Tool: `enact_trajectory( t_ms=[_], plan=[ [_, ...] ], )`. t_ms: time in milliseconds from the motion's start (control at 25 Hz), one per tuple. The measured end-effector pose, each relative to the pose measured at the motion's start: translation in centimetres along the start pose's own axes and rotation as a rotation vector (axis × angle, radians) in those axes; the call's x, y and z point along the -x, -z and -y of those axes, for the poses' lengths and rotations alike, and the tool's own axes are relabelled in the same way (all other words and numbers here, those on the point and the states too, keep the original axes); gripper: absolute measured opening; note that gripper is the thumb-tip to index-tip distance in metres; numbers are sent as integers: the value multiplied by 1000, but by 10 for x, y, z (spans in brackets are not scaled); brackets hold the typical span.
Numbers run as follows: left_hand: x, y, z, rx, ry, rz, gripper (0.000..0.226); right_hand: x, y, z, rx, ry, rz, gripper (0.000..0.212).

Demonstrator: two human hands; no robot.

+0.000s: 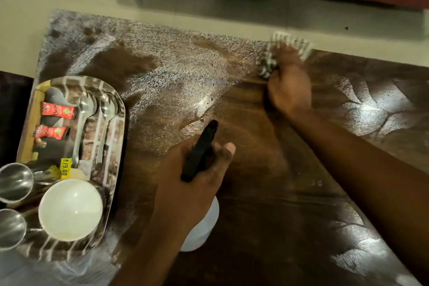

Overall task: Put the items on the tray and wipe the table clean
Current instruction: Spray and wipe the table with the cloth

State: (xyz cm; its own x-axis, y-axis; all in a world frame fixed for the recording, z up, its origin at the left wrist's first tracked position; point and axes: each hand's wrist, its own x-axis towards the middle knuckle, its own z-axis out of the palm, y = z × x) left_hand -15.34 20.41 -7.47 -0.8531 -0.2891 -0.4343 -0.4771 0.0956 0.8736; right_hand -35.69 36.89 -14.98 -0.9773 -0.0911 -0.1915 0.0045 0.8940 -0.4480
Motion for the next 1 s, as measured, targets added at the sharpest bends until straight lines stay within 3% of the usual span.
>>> enact_trajectory(
  t_ms=[160, 240, 320, 400, 480, 520, 600, 760, 800, 840, 1000],
  plan=[
    [-13, 1, -2, -2, 2, -30, 47, 43, -33, 35, 227, 781, 484, 65],
    [-18, 6, -4, -18, -2, -59, 52, 29, -20, 19, 308, 995, 571, 65],
    [-20, 12, -6, -80, -23, -79, 57, 7, -4, 2, 292, 811, 478, 69],
    [-21, 21, -6, -88, -43, -89, 52, -12, 4, 2, 175, 425, 254, 72],
    [-18, 27, -5, -58, -39, -83, 43, -15, -13, 33, 31, 147, 73, 71],
    [-16, 30, -4, -42, -27, -77, 39, -10, -25, 55, -22, 96, 48, 70],
    [-13, 35, -2, -38, -15, -81, 38, 8, -48, 89, -22, 206, 136, 66],
    [-8, 48, 7, -71, -39, -97, 50, 40, -61, 99, 248, 983, 587, 73],
    [-5, 50, 9, -75, -33, -98, 50, 31, -55, 92, 291, 1074, 619, 74],
    [-2, 52, 11, -67, -10, -102, 49, 22, -49, 88, 316, 1039, 593, 74],
    [12, 59, 17, -18, 35, -131, 41, -22, -48, 104, 191, 460, 256, 69]
  ],
)
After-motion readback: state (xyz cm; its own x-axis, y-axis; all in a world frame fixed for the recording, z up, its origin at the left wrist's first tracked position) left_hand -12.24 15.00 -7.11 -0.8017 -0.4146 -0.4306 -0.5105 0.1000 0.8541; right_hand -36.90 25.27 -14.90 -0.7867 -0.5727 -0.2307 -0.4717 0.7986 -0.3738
